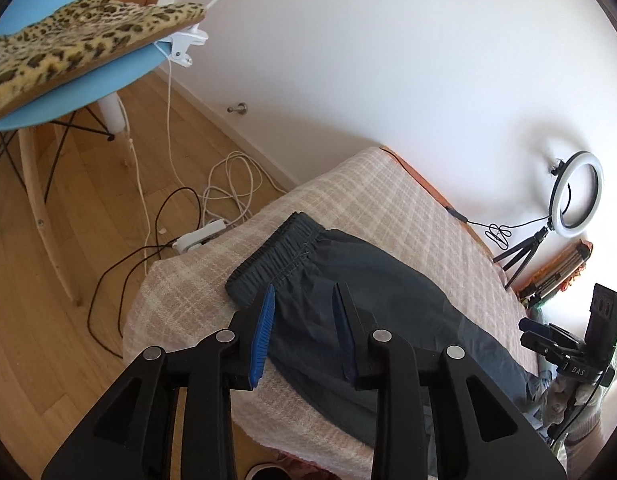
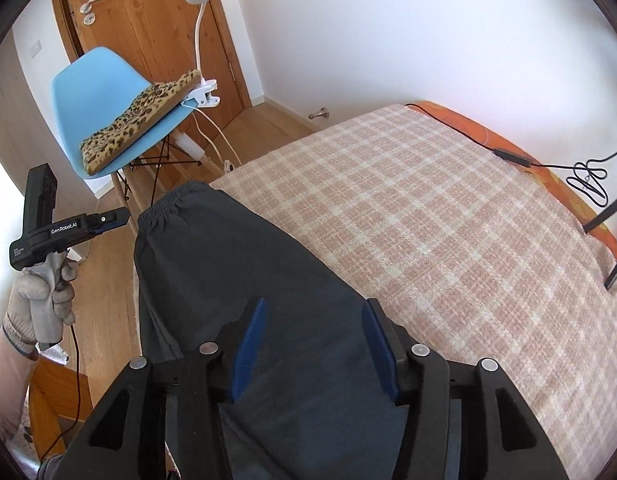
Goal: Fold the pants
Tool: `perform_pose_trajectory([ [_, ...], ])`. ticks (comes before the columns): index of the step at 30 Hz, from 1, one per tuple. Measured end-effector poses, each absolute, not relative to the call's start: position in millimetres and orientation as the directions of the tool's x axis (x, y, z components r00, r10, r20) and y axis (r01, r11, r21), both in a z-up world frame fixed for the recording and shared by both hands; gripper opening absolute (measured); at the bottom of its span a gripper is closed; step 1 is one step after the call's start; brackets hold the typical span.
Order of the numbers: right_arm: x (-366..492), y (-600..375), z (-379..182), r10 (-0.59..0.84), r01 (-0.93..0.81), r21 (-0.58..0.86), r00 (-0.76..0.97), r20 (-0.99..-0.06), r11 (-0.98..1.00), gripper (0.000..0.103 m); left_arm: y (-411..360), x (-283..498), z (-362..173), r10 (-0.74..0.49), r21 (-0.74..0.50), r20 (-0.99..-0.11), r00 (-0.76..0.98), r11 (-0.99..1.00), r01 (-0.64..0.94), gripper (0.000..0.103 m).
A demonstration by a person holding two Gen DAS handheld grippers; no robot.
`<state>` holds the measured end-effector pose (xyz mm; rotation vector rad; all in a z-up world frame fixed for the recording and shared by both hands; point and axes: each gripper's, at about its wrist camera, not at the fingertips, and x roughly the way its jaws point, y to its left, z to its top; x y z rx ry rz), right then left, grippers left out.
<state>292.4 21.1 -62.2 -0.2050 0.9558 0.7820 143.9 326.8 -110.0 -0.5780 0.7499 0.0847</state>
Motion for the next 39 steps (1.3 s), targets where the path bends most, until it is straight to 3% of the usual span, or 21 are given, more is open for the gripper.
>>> perform_pose_trajectory([
  [7, 242, -70, -28, 0.5, -0.574, 0.186, 0.455, -0.737, 0.797, 0.067, 280, 158, -34, -0.215, -0.404, -0.643, 0.735, 0.91, -0.088, 0.028],
  [10, 218, -121, -17, 0.463, -0.51, 0.176, 0.516, -0.72, 0.842, 0.067, 257, 162, 2, -0.247, -0.372, -0.63, 0.736, 0.928, -0.007, 0.04],
  [15, 176, -207, -9, 0.363, -0.37, 0.158, 0.59, -0.721, 0.916, 0.067, 192, 172, 49, -0.326, -0.307, -0.632, 0.703, 0.938, 0.159, 0.041],
  [18, 147, -259, -11, 0.291, -0.276, 0.142, 0.63, -0.721, 0.951, 0.069, 142, 183, 61, -0.389, -0.295, -0.648, 0.655, 0.921, 0.255, 0.05],
  [26, 81, -379, -20, 0.116, 0.018, 0.172, 0.67, -0.733, 0.985, 0.07, -14, 201, 58, -0.548, -0.31, -0.683, 0.483, 0.816, 0.488, 0.052],
  [30, 45, -432, -32, 0.004, 0.23, 0.211, 0.668, -0.744, 0.95, 0.086, -96, 206, 39, -0.625, -0.362, -0.688, 0.369, 0.736, 0.572, 0.058],
  [39, -1, -523, -78, -0.085, 0.485, 0.285, 0.609, -0.789, 0.827, 0.086, -248, 222, -29, -0.69, -0.486, -0.712, 0.132, 0.619, 0.616, 0.059],
])
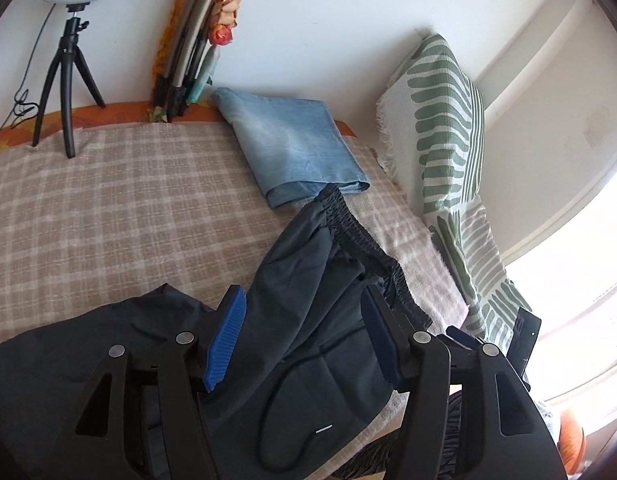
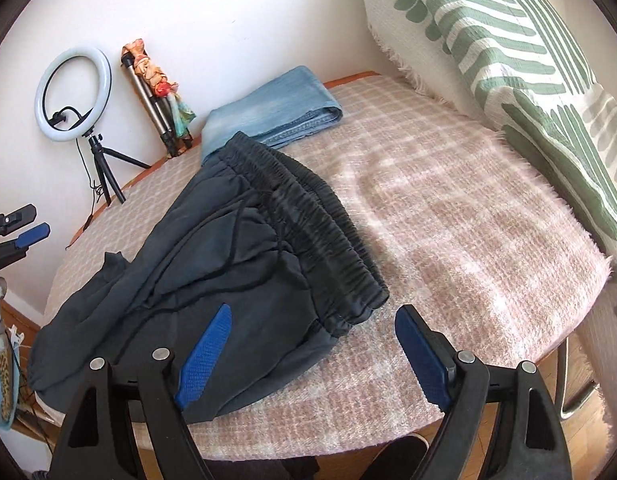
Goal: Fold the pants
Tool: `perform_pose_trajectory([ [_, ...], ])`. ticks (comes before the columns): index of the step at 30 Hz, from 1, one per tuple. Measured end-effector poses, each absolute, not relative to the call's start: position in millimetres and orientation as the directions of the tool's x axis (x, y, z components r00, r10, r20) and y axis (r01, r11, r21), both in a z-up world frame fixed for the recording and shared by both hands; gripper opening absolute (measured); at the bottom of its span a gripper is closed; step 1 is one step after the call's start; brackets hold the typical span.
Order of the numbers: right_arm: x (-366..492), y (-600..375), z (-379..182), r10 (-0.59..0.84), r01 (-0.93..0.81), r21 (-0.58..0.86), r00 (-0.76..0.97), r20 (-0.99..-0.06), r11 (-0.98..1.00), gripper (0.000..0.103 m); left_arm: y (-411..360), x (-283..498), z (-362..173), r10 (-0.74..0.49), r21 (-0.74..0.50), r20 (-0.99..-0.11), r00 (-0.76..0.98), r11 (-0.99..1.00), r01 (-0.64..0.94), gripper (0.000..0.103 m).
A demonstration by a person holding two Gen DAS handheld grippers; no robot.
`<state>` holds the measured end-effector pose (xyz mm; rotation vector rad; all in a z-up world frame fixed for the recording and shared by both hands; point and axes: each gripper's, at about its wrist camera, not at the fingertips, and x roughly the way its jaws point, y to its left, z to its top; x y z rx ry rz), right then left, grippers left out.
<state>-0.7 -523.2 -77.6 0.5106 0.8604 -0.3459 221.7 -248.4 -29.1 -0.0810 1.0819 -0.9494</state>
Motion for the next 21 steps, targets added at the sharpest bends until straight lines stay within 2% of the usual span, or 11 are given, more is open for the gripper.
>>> perform_pose_trajectory([
  [8, -12, -559, -104, -0.079, 0.547, 0.35, 0.613, -0.786, 0.76, 0.086, -315, 262, -88, -0.687, -0.549, -0.725, 0.048, 0.619, 0.561, 0.064],
  [16, -2, -559, -118, -0.015, 0.487, 0.391, 0.642, -0.767, 0.781, 0.083, -346, 296, -143, -0.67, -0.623, -0.741, -0.053, 0.656, 0.425, 0.065],
  [20, 5, -561, -120, -0.002, 0.476, 0.401, 0.647, -0.763, 0.783, 0.083, -359, 292, -153, -0.654, -0.616, -0.752, -0.083, 0.651, 0.443, 0.065],
  [21, 7, -561, -123, 0.006, 0.477, 0.409, 0.645, -0.764, 0.778, 0.079, -361, 291, -155, -0.652, -0.614, -0.753, -0.084, 0.651, 0.447, 0.065],
])
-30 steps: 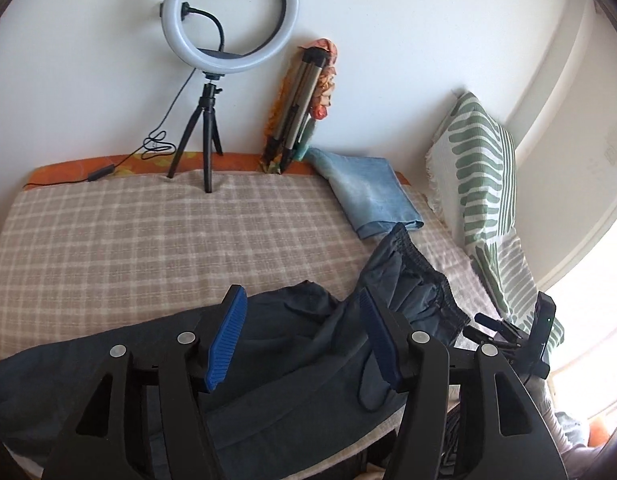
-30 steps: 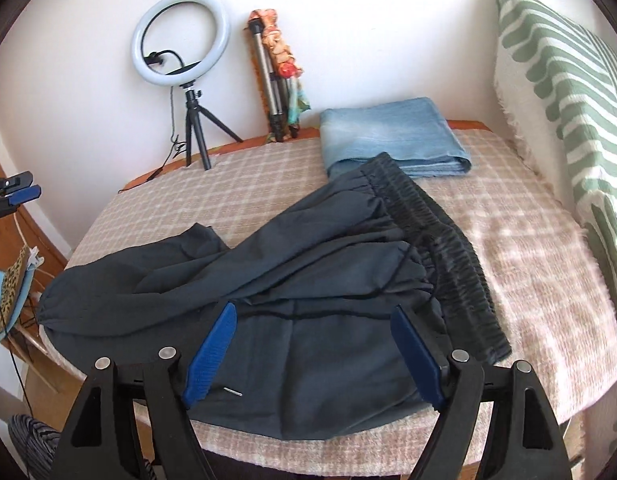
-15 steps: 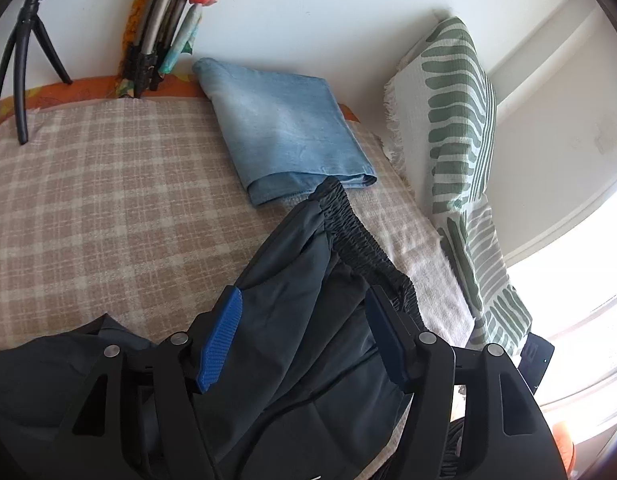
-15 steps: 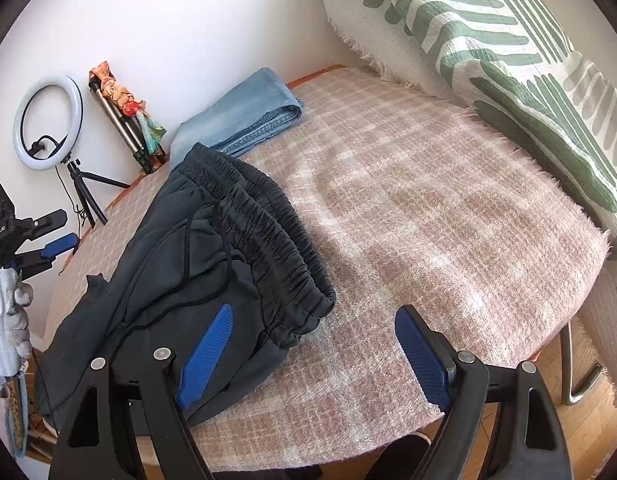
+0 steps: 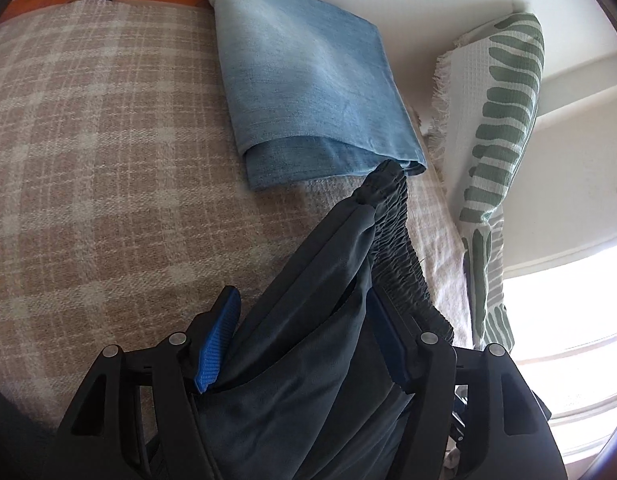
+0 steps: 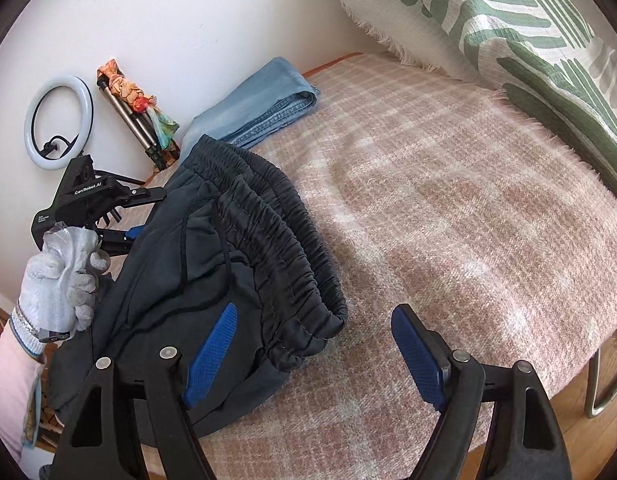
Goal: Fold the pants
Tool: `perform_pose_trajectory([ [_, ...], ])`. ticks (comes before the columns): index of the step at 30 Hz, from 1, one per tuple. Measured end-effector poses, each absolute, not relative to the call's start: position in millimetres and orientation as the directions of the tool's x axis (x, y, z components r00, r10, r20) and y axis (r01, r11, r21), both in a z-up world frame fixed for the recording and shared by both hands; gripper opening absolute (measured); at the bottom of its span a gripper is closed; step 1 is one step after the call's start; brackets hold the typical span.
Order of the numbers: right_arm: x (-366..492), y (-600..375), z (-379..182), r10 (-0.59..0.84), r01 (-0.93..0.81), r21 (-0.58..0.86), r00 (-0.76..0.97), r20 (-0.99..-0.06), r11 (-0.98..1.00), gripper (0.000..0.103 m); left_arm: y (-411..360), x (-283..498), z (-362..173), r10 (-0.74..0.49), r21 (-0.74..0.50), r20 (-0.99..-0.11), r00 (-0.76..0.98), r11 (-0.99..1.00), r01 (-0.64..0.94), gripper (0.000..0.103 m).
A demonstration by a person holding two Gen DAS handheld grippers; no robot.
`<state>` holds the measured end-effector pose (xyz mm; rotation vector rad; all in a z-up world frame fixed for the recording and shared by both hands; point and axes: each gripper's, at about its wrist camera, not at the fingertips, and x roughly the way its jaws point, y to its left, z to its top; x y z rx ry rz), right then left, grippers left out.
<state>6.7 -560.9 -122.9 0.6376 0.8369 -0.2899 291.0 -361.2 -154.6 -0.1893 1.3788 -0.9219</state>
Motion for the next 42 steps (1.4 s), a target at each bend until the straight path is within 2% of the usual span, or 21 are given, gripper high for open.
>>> perform_pose_trajectory([
  [3, 10, -560, -128, 0.009, 0.481, 0.411, 0.641, -0.767, 0.775, 0.065, -367, 287, -156, -0.689, -0.653, -0.718, -0.103, 0.615, 0.441, 0.064],
  [4, 10, -559, -127, -0.003, 0.478, 0.399, 0.643, -0.766, 0.783, 0.06, -369, 285, -155, -0.691, -0.651, -0.716, -0.097, 0.612, 0.449, 0.061],
  [6, 9, -559, -126, -0.012, 0.472, 0.392, 0.65, -0.76, 0.789, 0.055, -377, 280, -151, -0.693, -0.64, -0.714, -0.099, 0.589, 0.493, 0.039],
  [7, 8, -560, -126, -0.008, 0.471, 0.399, 0.655, -0.755, 0.787, 0.053, -382, 276, -148, -0.685, -0.622, -0.722, -0.097, 0.581, 0.525, 0.018],
  [8, 8, -561, -127, -0.005, 0.473, 0.405, 0.655, -0.756, 0.782, 0.052, -385, 272, -144, -0.676, -0.596, -0.732, -0.083, 0.577, 0.558, 0.012],
  [11, 3, -565, -129, -0.007, 0.486, 0.414, 0.655, -0.756, 0.77, 0.05, -387, 258, -128, -0.689, -0.565, -0.722, -0.062, 0.536, 0.627, 0.007],
  [19, -9, -580, -130, -0.001, 0.508, 0.462, 0.674, -0.739, 0.727, 0.052, -388, 192, -76, -0.693, -0.417, -0.72, -0.035, 0.391, 0.821, 0.004],
  [23, -11, -583, -128, 0.011, 0.507, 0.497, 0.692, -0.722, 0.704, 0.053, -393, 168, -81, -0.667, -0.377, -0.743, -0.044, 0.364, 0.852, 0.004],
  [26, -14, -585, -120, 0.048, 0.464, 0.575, 0.749, -0.661, 0.673, 0.064, -394, 165, -88, -0.654, -0.336, -0.757, -0.005, 0.382, 0.861, 0.004],
  [31, 12, -583, -98, 0.131, 0.372, 0.647, 0.796, -0.591, 0.665, 0.066, -393, 160, -99, -0.645, -0.332, -0.764, 0.001, 0.395, 0.857, 0.004],
  [32, 23, -580, -91, 0.137, 0.351, 0.636, 0.797, -0.588, 0.687, 0.068, -393, 158, -100, -0.645, -0.328, -0.765, 0.001, 0.391, 0.86, 0.004],
  [34, 50, -576, -79, 0.163, 0.312, 0.613, 0.788, -0.594, 0.726, 0.078, -393, 154, -103, -0.642, -0.323, -0.766, 0.003, 0.389, 0.863, 0.004],
  [38, 112, -575, -78, 0.181, 0.327, 0.565, 0.727, -0.663, 0.758, 0.079, -388, 154, -108, -0.65, -0.353, -0.76, -0.01, 0.399, 0.847, 0.004],
  [40, 141, -577, -89, 0.224, 0.349, 0.576, 0.679, -0.699, 0.739, 0.077, -383, 155, -109, -0.648, -0.364, -0.762, -0.018, 0.404, 0.839, 0.004],
  [41, 152, -578, -97, 0.24, 0.363, 0.574, 0.652, -0.719, 0.734, 0.071, -379, 155, -107, -0.646, -0.367, -0.763, -0.022, 0.405, 0.838, 0.005],
  [42, 161, -577, -103, 0.25, 0.367, 0.568, 0.633, -0.732, 0.736, 0.049, -373, 155, -103, -0.644, -0.365, -0.765, -0.023, 0.404, 0.839, 0.007],
])
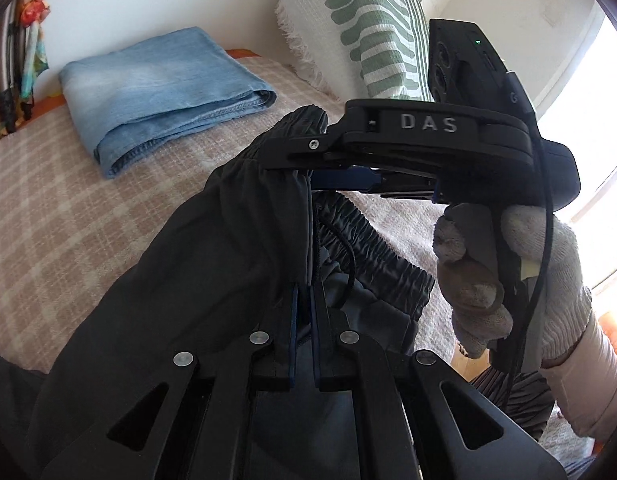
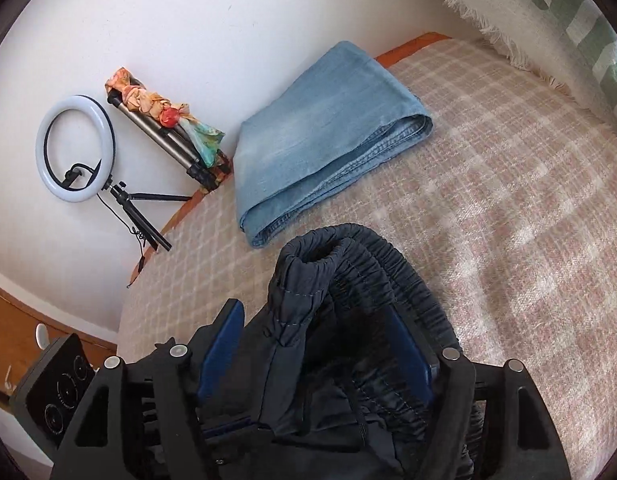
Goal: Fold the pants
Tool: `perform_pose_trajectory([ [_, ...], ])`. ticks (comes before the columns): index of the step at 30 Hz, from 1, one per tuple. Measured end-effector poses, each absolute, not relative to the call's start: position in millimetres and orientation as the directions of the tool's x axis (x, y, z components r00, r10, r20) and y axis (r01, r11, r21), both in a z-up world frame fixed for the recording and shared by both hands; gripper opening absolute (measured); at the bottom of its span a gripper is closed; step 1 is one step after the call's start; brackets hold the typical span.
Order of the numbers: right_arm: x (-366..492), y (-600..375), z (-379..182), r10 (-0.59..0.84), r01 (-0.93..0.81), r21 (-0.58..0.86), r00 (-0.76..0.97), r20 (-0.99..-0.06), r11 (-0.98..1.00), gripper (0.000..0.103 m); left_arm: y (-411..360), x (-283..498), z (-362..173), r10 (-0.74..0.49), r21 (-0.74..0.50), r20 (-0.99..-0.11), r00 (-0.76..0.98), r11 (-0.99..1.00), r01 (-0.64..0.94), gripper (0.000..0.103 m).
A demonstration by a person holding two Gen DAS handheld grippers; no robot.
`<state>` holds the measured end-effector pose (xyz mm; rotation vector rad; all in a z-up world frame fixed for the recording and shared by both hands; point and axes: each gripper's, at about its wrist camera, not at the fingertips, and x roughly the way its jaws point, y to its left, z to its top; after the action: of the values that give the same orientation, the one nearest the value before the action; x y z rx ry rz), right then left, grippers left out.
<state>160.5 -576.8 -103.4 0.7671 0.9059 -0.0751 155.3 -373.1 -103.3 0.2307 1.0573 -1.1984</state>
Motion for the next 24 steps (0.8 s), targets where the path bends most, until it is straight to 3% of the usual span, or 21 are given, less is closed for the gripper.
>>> perform_pose_trajectory([
  [1, 168, -574, -109, 0.259, 0.369, 0.562, 0.615, -0.745, 0.74, 0.027, -364, 156, -97, -0.64, -0.347, -0.768, -0.004, 0.411, 0.843, 0.013],
  [4, 173, -572, -113, 0.279, 0.368, 0.584, 0.618, -0.735, 0.724, 0.017, -322, 167, -76, -0.642, -0.323, -0.764, 0.06, 0.461, 0.826, 0.046],
  [5, 170, -571, -109, 0.283, 0.357, 0.594, 0.631, -0.722, 0.72, 0.016, -304, 172, -70, -0.645, -0.321, -0.76, 0.083, 0.484, 0.814, 0.052],
  [10, 150, -574, -74, 0.284, 0.324, 0.652, 0.705, -0.649, 0.686, 0.013, -221, 190, -62, -0.573, -0.256, -0.798, 0.187, 0.603, 0.756, 0.055],
  [13, 134, -570, -52, 0.265, 0.297, 0.644, 0.732, -0.628, 0.705, 0.012, -189, 186, -69, -0.529, -0.227, -0.826, 0.196, 0.63, 0.743, 0.065],
  [24, 37, -565, -58, 0.233, 0.335, 0.686, 0.769, -0.595, 0.646, 0.012, -193, 147, -112, -0.419, -0.183, -0.905, 0.08, 0.55, 0.815, 0.066],
])
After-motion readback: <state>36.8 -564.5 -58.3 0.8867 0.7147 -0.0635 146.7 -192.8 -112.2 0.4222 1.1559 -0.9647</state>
